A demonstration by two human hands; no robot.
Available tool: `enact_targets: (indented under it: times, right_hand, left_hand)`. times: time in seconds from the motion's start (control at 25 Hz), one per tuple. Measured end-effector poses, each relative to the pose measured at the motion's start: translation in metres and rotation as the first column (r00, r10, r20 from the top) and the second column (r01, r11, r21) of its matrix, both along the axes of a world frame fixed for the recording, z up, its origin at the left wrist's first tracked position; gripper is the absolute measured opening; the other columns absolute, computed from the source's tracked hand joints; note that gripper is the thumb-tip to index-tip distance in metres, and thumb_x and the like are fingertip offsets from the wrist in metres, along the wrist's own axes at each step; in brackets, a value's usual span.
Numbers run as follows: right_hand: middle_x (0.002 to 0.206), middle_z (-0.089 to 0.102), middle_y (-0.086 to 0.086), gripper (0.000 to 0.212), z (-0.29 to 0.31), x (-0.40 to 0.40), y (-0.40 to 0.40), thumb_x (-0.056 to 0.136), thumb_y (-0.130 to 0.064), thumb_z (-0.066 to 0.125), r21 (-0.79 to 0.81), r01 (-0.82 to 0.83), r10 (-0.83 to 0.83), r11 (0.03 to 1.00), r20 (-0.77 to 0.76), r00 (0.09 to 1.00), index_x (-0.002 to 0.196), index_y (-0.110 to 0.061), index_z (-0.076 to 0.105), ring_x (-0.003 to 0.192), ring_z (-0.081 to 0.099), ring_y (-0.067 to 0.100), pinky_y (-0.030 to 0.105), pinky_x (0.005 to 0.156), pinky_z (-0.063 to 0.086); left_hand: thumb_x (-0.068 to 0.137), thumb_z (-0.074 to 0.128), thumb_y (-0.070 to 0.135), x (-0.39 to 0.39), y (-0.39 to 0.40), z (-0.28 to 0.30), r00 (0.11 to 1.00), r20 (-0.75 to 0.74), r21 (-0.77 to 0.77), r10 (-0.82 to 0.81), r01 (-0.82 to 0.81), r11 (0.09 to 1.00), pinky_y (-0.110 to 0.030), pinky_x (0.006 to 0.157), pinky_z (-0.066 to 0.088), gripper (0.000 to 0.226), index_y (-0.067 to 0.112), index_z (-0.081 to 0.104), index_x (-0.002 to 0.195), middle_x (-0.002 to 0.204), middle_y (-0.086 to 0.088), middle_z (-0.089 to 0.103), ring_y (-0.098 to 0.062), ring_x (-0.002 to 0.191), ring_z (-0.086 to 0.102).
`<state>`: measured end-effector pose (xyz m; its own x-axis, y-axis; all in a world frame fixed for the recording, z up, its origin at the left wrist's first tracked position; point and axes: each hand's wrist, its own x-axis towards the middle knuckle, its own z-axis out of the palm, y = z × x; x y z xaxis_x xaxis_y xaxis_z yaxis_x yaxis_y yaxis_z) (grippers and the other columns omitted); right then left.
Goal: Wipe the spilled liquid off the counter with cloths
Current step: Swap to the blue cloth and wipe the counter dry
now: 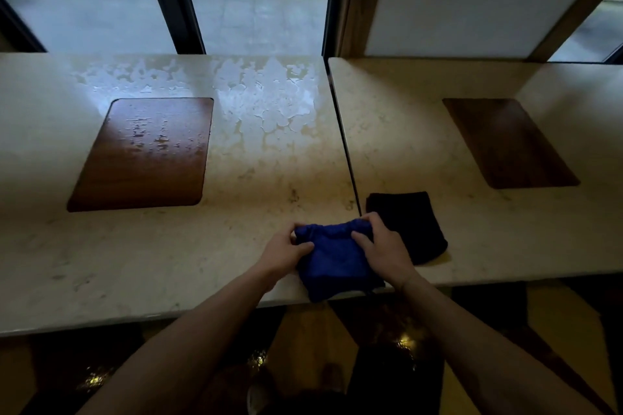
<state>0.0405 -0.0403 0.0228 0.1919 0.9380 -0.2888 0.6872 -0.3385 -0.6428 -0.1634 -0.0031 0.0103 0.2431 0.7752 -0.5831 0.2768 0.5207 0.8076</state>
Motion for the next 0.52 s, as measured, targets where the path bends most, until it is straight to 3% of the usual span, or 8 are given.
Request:
enact_targets:
  times: [0.12, 0.2, 0.28, 0.36, 0.52]
  right_hand:
    - [0.132, 0.049, 0.004, 0.049, -0.018, -0.011, 0.005, 0.097, -0.028, 0.054, 0.232, -0.087, 0.020, 0.969, 0.280, 0.960, 0.143, -0.030, 0.035, 0.113, 0.052, 0.023, 0.040, 0.088, 0.051]
    - [0.144, 0.040, 0.006, 0.055, -0.034, -0.029, 0.005, 0.095, -0.042, 0.052, 0.250, -0.273, 0.130, 0.929, 0.470, 0.873, 0.146, -0.031, 0.034, 0.130, 0.040, 0.028, 0.052, 0.103, 0.042]
    - [0.154, 0.028, 0.004, 0.064, -0.059, -0.046, 0.003, 0.092, -0.062, 0.041, 0.118, -0.384, 0.254, 0.916, 0.570, 0.781, 0.150, -0.041, 0.025, 0.143, 0.023, 0.034, 0.066, 0.113, 0.019]
    - [0.164, 0.010, 0.000, 0.069, -0.083, -0.051, 0.002, 0.091, -0.071, 0.032, 0.032, -0.417, 0.314, 0.908, 0.607, 0.730, 0.153, -0.049, 0.011, 0.149, 0.004, 0.038, 0.071, 0.111, -0.002]
    - [0.166, 0.008, 0.000, 0.067, -0.106, -0.060, -0.003, 0.092, -0.070, 0.026, 0.005, -0.407, 0.307, 0.913, 0.650, 0.696, 0.153, -0.048, 0.011, 0.150, -0.002, 0.037, 0.078, 0.107, 0.001]
  left_hand:
    - [0.097, 0.054, 0.023, 0.000, 0.013, -0.025, 0.938, -0.331, 0.275, -0.102, 0.199, 0.941, -0.039, 0.084, 0.059, 0.044, 0.035, 0.043, 0.137, 0.128, -0.001, 0.052, -0.018, 0.104, 0.060]
    - [0.096, 0.053, 0.034, -0.011, 0.025, -0.037, 0.835, -0.549, 0.411, -0.046, 0.317, 0.855, -0.038, 0.077, 0.059, 0.047, 0.041, 0.038, 0.140, 0.132, 0.000, 0.047, -0.016, 0.096, 0.062]
    - [0.094, 0.054, 0.039, -0.038, 0.046, -0.046, 0.787, -0.613, 0.500, 0.069, 0.318, 0.805, -0.038, 0.078, 0.057, 0.048, 0.038, 0.040, 0.139, 0.132, -0.002, 0.047, -0.017, 0.096, 0.061]
    - [0.091, 0.057, 0.040, -0.076, 0.070, -0.049, 0.740, -0.653, 0.548, 0.158, 0.319, 0.773, -0.043, 0.084, 0.053, 0.051, 0.033, 0.043, 0.139, 0.133, -0.007, 0.048, -0.026, 0.103, 0.059]
    - [0.089, 0.060, 0.042, -0.154, 0.121, -0.058, 0.593, -0.761, 0.528, 0.263, 0.332, 0.781, -0.056, 0.096, 0.041, 0.055, 0.034, 0.042, 0.140, 0.140, -0.014, 0.041, -0.039, 0.126, 0.039]
